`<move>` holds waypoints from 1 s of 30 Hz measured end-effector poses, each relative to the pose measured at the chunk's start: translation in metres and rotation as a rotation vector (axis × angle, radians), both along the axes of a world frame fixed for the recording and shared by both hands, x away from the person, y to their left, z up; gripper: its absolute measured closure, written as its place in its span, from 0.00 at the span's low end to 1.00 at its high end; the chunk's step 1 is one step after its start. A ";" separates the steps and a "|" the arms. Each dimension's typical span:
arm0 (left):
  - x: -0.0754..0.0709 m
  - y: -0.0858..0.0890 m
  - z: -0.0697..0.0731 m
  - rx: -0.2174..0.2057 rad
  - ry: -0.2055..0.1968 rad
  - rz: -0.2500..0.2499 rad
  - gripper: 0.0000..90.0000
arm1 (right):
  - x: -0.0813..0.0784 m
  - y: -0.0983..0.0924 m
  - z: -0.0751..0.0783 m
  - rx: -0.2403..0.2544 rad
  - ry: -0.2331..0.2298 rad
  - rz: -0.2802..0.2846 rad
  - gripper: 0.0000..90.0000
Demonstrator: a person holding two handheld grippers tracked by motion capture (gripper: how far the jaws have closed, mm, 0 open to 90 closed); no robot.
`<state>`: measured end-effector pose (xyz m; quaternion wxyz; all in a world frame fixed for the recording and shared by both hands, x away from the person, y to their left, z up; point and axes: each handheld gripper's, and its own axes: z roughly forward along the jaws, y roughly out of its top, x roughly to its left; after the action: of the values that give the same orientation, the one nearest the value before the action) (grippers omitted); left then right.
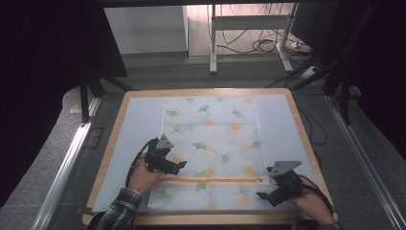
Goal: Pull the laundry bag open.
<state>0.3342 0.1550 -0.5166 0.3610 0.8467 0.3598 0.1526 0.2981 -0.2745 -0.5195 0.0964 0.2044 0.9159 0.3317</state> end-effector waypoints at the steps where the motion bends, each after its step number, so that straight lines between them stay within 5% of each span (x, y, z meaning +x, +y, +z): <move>1: 0.000 -0.001 0.000 0.002 0.000 -0.001 0.01 | 0.000 0.000 -0.002 -0.004 0.009 0.007 0.01; 18: 0.000 -0.016 0.004 -0.007 0.002 -0.053 0.01 | 0.001 0.003 -0.007 -0.016 0.004 0.036 0.00; 30: -0.003 -0.055 0.009 -0.002 0.004 -0.161 0.04 | 0.000 0.004 -0.008 -0.011 -0.003 0.063 0.00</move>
<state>0.3314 0.0997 -0.5080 0.3723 0.8728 0.2915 0.1213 0.2981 -0.2703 -0.5277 0.0885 0.1744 0.9236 0.3298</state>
